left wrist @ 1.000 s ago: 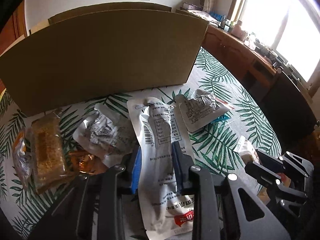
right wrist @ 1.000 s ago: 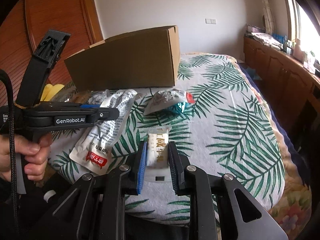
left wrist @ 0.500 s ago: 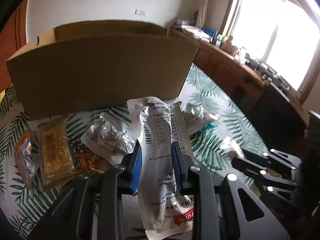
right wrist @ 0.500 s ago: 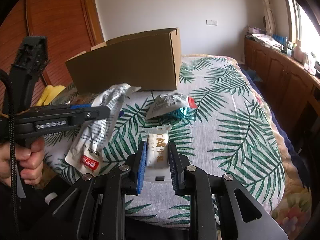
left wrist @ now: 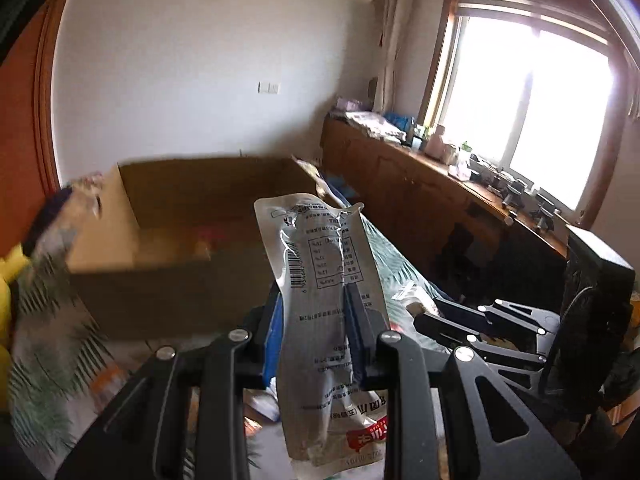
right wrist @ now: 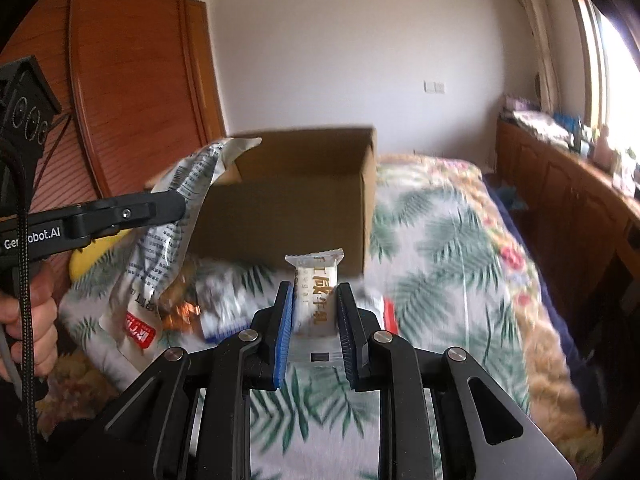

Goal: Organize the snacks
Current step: 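Carry the long white packet and white bar into the box and open both tools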

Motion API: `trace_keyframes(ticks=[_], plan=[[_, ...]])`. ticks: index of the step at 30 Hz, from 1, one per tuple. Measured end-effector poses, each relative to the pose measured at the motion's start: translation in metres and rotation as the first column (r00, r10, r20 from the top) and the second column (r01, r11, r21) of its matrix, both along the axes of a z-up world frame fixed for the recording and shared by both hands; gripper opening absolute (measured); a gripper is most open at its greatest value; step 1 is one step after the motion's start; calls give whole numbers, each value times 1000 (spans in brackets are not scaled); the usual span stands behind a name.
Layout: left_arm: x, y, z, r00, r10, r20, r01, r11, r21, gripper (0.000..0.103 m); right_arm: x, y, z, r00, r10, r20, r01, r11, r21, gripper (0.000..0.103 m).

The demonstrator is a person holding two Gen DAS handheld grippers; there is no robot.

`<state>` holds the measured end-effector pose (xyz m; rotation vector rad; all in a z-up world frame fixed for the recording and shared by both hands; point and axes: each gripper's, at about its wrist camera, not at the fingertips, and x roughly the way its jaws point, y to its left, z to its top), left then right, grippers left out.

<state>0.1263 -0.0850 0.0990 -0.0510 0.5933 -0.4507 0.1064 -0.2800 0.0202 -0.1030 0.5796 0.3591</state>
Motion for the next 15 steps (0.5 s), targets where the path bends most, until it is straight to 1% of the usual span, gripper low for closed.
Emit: trace_keyframes(ticks=[7,11,15], plan=[[39,25,30,997,57,48,-60,997,54,25,41,32,36,998,49,47,-48,999,-5,20],[62,40,37,994,91,58,-95,992,77,25,67,47,44,997,55,46,-54,998,-14,20],[92,49,37,992,121,47,-125,988,95,25,94,60,42,998,61,23,-61,998,-22,20]])
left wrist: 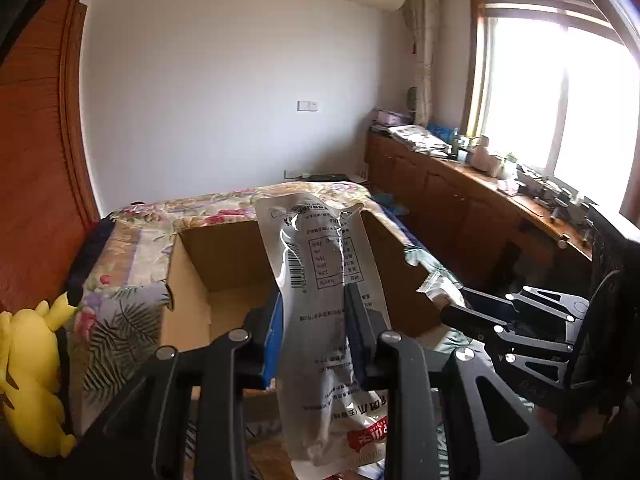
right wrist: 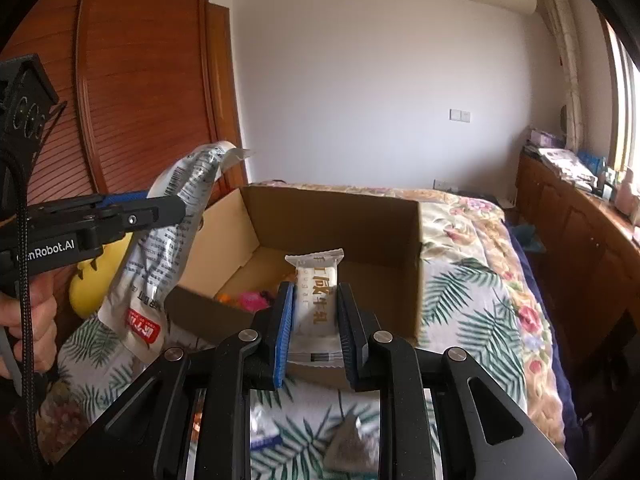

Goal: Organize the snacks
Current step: 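Carry the long white packet and white bar into the box and open both tools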

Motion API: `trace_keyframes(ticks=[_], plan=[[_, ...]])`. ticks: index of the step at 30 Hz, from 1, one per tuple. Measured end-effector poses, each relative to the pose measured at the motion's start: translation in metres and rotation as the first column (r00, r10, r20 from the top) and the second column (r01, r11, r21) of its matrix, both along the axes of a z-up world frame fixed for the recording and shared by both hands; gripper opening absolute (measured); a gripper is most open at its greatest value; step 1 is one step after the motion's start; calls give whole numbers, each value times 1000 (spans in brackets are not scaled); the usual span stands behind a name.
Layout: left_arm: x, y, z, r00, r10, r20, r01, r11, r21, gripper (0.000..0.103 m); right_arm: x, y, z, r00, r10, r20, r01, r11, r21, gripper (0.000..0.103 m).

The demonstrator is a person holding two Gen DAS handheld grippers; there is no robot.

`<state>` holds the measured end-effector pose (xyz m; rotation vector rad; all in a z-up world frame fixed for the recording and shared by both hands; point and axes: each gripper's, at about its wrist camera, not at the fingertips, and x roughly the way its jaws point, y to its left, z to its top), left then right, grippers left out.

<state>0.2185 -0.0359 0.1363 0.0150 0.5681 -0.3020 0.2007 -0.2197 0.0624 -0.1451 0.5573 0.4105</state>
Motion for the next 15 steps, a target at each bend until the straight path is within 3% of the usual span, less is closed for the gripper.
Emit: trace_keyframes(ticks=[15], plan=[[86,7,-33,994,50,-99,-43,996,73,28,64,14,-29,996,12,-86,-12,1000,6,21]])
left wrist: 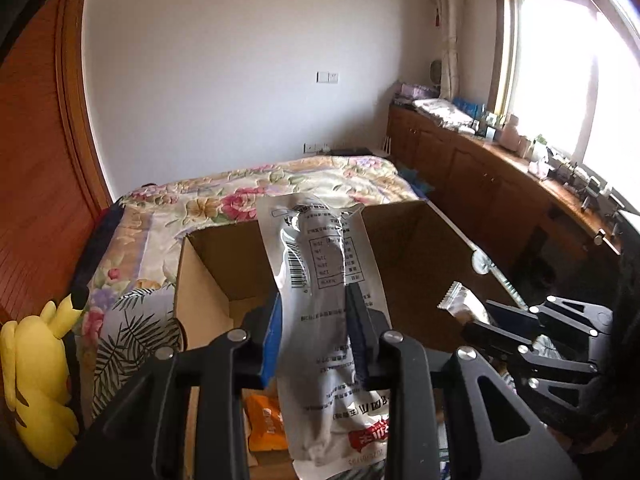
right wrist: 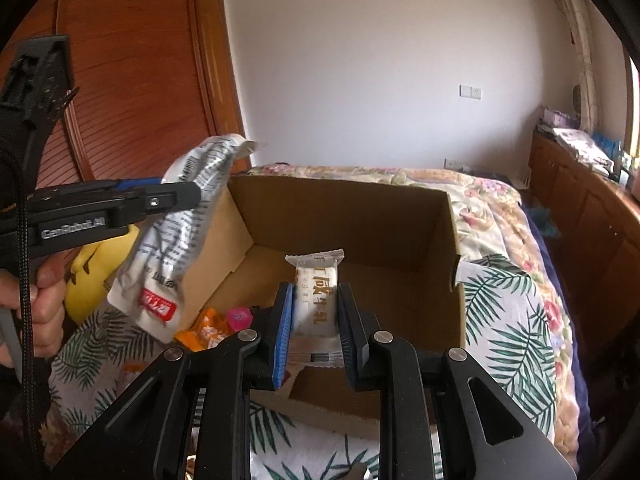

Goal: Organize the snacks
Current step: 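Carry the long white packet and white bar into the box and open both tools, then grasp the white red-edged packet with the right tool while the left tool grasps the clear grain pack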

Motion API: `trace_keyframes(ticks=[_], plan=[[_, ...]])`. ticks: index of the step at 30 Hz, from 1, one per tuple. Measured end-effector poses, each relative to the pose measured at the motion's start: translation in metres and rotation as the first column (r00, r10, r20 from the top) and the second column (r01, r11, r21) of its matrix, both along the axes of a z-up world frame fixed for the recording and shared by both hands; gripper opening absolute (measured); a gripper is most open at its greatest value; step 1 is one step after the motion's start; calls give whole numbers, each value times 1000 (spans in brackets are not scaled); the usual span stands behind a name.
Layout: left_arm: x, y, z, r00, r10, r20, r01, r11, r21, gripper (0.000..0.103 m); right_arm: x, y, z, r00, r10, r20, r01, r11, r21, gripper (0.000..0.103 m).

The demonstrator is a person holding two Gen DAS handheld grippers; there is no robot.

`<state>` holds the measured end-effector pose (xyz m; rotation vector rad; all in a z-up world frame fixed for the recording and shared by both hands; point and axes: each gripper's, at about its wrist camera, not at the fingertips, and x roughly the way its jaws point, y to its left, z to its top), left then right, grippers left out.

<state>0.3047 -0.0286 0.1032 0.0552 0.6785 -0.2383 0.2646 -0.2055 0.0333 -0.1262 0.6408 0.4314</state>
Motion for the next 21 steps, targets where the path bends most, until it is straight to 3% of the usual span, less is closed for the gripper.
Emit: trace_keyframes(ticks=[2,5,8,10,21], plan=[[8,-2,-7,1000,4,-18,-4,1000,13,31,5,2,-4,1000,-8,-8,8,1000,-8,21],[17,-2,-17,999,19,-46,-18,1000,23,35,12,-1,-11,999,-28,-19,28,1000,-5,34],[16,-1,-18,999,9,-38,-10,1000,-2,39,11,-5,-15,999,-24,-32,24,1000,1,34],[13,0,-17,999,6,-34,-6,1000,-13,47,7,-6,-15,999,-23,-30,23,1000,2,34],[-53,13,5,997,-75,16,77,993,-88,48,-74,-28,1,1000,-1,31,0,1000,4,36]])
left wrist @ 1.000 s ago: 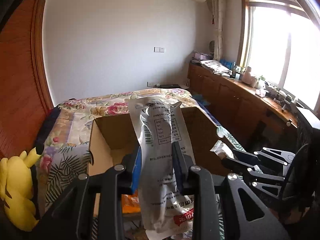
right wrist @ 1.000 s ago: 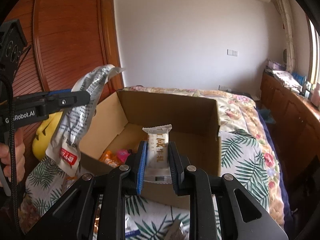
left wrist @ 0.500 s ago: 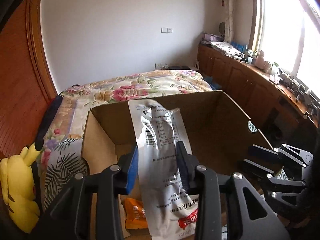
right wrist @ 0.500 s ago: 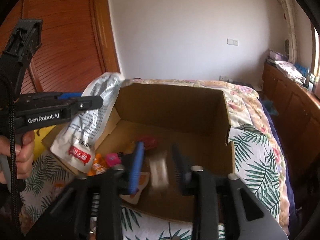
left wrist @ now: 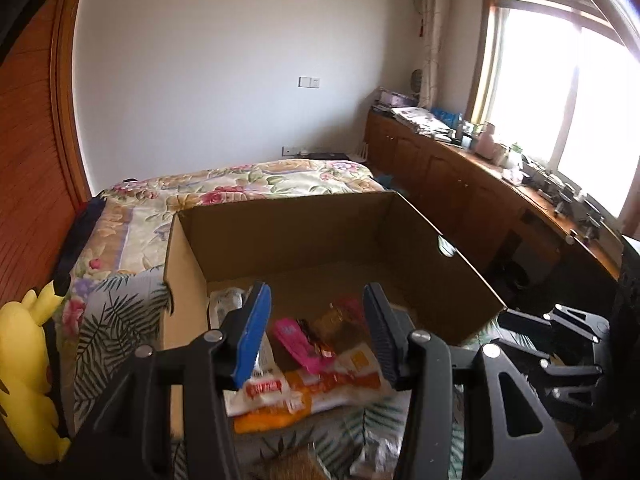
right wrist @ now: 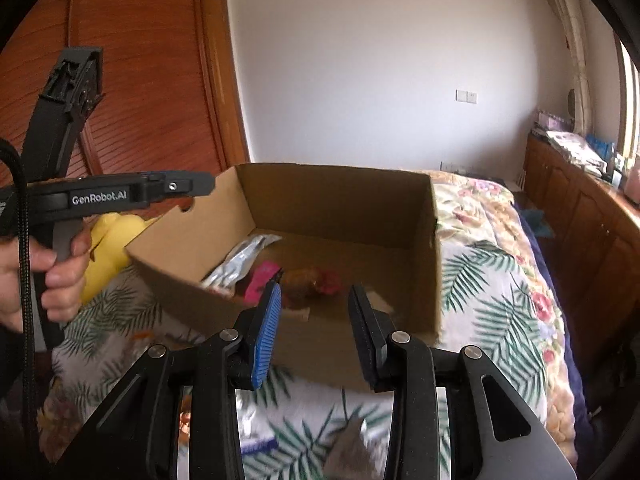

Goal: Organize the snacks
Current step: 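Grasp the white red-edged packet with the right tool while the left tool grasps the clear grain pack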

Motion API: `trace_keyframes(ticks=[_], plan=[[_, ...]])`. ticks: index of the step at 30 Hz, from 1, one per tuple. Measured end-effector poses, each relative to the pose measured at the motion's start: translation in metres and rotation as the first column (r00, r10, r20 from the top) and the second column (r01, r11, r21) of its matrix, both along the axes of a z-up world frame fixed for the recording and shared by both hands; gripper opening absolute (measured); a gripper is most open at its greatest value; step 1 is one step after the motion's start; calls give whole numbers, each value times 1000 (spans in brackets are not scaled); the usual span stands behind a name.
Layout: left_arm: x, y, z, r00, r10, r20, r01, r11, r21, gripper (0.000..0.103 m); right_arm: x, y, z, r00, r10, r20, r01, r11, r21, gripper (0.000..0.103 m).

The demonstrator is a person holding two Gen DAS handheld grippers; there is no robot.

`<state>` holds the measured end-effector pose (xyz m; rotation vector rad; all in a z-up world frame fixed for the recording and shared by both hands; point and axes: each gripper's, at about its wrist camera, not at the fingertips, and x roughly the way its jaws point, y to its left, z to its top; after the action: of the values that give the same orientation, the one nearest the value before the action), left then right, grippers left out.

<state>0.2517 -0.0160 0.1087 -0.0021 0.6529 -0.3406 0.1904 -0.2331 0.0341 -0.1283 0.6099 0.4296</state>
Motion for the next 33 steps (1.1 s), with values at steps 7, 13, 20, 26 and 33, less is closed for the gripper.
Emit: trace_keyframes(ticks=[7,13,20,26,33], plan=[[-49,19,-12,1000,-19,-5,19,1000,19,48,-27,-17,-25,999,-42,-23,40,998,-46,38],[-77,38,-34,999,-4,-36,5,1000,13,48,-29,-32,-60,991,-110,-77,103,991,-87,52],[-89,56,-72,994,36,-104,-37,999,-5,48,-11,-43,-90,977,-173,-126,157,979,-127,66],[-90,51,-96,989,40,-145,-40,999,2,48,-1,-47,-102,968,-198,-155,175,973,-151,70],[-88,39,-113,985,29,-169,-26,1000,17,48,5,-43,-115,959,-201,-200,162,968,-192,80]])
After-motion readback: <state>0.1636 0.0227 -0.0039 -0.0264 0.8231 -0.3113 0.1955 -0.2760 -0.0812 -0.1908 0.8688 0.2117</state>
